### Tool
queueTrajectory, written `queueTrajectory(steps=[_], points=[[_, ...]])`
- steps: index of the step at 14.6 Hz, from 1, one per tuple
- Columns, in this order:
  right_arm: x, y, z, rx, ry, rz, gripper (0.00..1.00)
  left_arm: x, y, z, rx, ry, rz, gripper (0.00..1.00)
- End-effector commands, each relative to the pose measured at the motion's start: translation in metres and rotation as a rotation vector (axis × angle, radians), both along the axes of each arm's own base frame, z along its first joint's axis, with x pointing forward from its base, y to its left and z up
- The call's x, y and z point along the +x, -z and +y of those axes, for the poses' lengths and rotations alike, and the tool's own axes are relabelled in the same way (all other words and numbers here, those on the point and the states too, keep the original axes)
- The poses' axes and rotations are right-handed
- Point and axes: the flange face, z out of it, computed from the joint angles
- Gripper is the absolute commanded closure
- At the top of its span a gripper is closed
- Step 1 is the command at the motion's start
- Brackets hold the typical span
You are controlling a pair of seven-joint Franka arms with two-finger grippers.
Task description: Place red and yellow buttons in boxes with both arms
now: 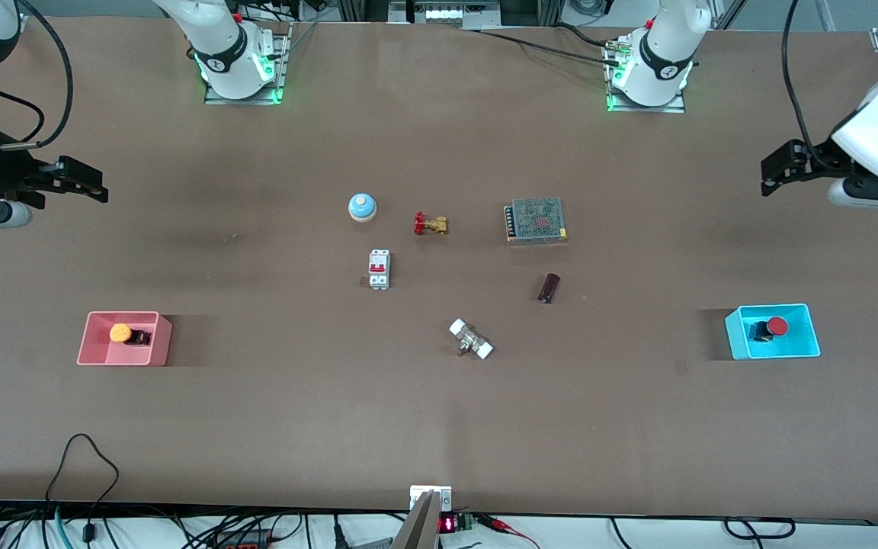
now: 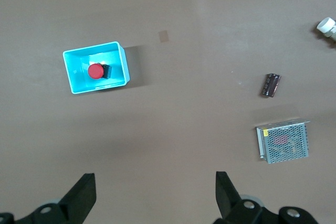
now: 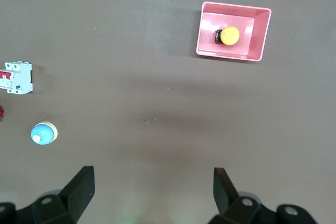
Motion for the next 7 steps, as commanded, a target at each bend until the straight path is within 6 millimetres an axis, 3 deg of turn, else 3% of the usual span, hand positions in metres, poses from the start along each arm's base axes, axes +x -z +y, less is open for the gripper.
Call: queueTrajectory(steps=[1, 7], points=[[-0.003, -0.003, 0.002, -0.014, 0.014, 0.003, 0.00, 0.000, -0.001, -0.003, -0.014, 0.027, 0.013, 0.00], [-0.003, -0.003, 0.003, -0.013, 0.011, 0.003, 0.00, 0.004, 0.014, 0.002, -0.027, 0.023, 0.079, 0.00]])
